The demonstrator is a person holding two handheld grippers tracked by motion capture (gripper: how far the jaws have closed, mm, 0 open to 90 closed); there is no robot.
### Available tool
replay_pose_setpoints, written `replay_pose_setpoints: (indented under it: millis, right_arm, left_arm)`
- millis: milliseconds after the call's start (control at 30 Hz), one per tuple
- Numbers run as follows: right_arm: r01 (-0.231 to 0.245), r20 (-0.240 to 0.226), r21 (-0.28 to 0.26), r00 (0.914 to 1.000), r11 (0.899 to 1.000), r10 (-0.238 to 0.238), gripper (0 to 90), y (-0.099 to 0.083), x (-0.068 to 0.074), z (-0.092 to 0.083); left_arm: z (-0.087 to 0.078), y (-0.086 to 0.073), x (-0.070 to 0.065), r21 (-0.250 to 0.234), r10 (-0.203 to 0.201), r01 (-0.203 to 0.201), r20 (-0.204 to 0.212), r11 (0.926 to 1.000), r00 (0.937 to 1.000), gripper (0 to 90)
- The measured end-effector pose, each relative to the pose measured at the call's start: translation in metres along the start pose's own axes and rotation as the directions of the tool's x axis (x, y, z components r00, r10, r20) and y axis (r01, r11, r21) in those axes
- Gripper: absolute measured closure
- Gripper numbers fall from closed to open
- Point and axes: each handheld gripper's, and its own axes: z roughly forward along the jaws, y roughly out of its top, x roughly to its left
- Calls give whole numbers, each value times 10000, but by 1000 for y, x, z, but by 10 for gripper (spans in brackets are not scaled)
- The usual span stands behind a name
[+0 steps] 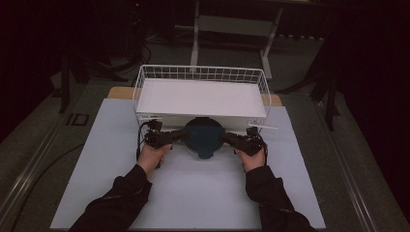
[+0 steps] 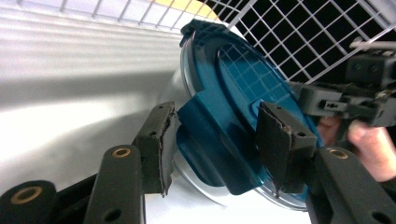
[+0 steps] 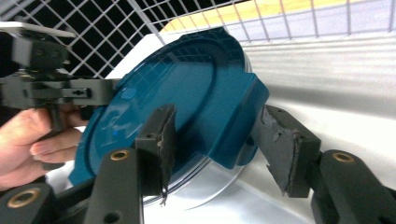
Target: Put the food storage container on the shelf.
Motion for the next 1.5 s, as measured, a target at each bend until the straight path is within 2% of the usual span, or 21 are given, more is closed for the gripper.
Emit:
replay_pose_setpoints:
  millis: [100, 167, 233, 267, 300, 367, 467, 500, 533, 567, 700, 733, 767, 800, 833, 900, 1067, 1233, 1400, 1433, 1500]
  right_arm:
    - [-18, 196, 1, 9998, 10000, 18, 439, 1, 1, 0]
    - [189, 465, -11, 9987, 9998, -189, 434, 1, 4, -1]
    - [515, 676, -22, 9964, 9987, -513, 413, 2, 11, -2]
    - [515, 676, -22, 9964, 9987, -513, 413, 2, 11, -2]
    - [549, 696, -9, 9961, 9985, -547, 408, 2, 14, -4]
    - [773, 706, -106, 9946, 9969, -764, 398, 0, 22, -9]
    - [1005, 805, -152, 9918, 9948, -990, 389, -1, 28, -14]
    - [1090, 839, -134, 9907, 9940, -1075, 389, 0, 30, -16]
    - [1232, 813, -174, 9893, 9922, -1214, 404, -1, 36, -21]
    - [1305, 702, -97, 9891, 9914, -1295, 421, -1, 40, -24]
    - [1775, 570, 292, 9822, 9837, -1789, 433, -5, 58, -29]
    - [1775, 570, 292, 9822, 9837, -1789, 433, -5, 58, -29]
    - [1798, 422, 426, 9825, 9828, -1816, 437, -7, 63, -30]
    - [1872, 321, 597, 9814, 9805, -1893, 469, -13, 71, -29]
    - [1839, 248, 678, 9823, 9806, -1859, 492, -15, 73, -28]
    - [1748, 49, 940, 9844, 9801, -1761, 549, -22, 77, -26]
    - [1977, -317, 1617, 9803, 9668, -1952, 897, -37, 86, -17]
    - [2205, -282, 2055, 9752, 9535, -2194, 900, -46, 90, -3]
    - [2133, 6, 2040, 9759, 9554, -2180, 900, -43, 87, 6]
    - [2081, -93, 2063, 9775, 9561, -2107, 900, -42, 85, 8]
    - [2124, 22, 2050, 9761, 9554, -2175, 900, -41, 85, 11]
  left_arm:
    - [0, 0, -3, -107, 298, -300, -241, 9995, 9993, 446]
    - [0, 0, -8, -22, 695, -696, -408, 9976, 9968, 430]
    - [-2, -2, -13, -144, 728, -738, -617, 9972, 9954, 380]
    - [-2, -2, -13, -144, 728, -738, -617, 9972, 9954, 358]
    - [-4, -3, -16, -100, 1145, -1150, -445, 9933, 9924, 358]
    - [-7, -3, -19, -91, 1201, -1204, -292, 9927, 9923, 250]
    - [-12, -5, -23, -103, 1221, -1227, -474, 9924, 9914, 134]
    - [-16, -6, -26, -95, 1358, -1357, 62, 9907, 9907, 134]
    - [-18, -7, -27, -10, 1521, -1521, 111, 9884, 9883, 42]
    - [-20, -9, -30, 121, 1477, -1479, 163, 9889, 9889, 0]
    - [-28, -16, -42, 262, 2129, -2131, 97, 9767, 9770, 0]
    - [-28, -16, -42, 262, 2129, -2131, 97, 9767, 9770, 0]
    - [-30, -19, -46, 312, 2285, -2288, 110, 9730, 9735, 0]
    - [-31, -24, -52, 355, 2389, -2394, 162, 9703, 9709, 0]
    - [-32, -26, -55, 381, 2429, -2438, 269, 9691, 9697, 0]
    - [-34, -31, -62, 461, 2678, -2691, 324, 9620, 9629, 0]
    - [-43, -42, -73, 476, 2937, -2949, 316, 9543, 9554, 0]
    - [-52, -52, -77, 280, 3231, -3230, 40, 9460, 9464, 0]
    - [-55, -58, -75, 211, 3151, -3150, -41, 9489, 9490, 0]
    - [-55, -58, -75, 159, 3106, -3105, -34, 9504, 9505, 0]
    - [-56, -59, -75, 138, 3105, -3105, -31, 9505, 9506, 0]
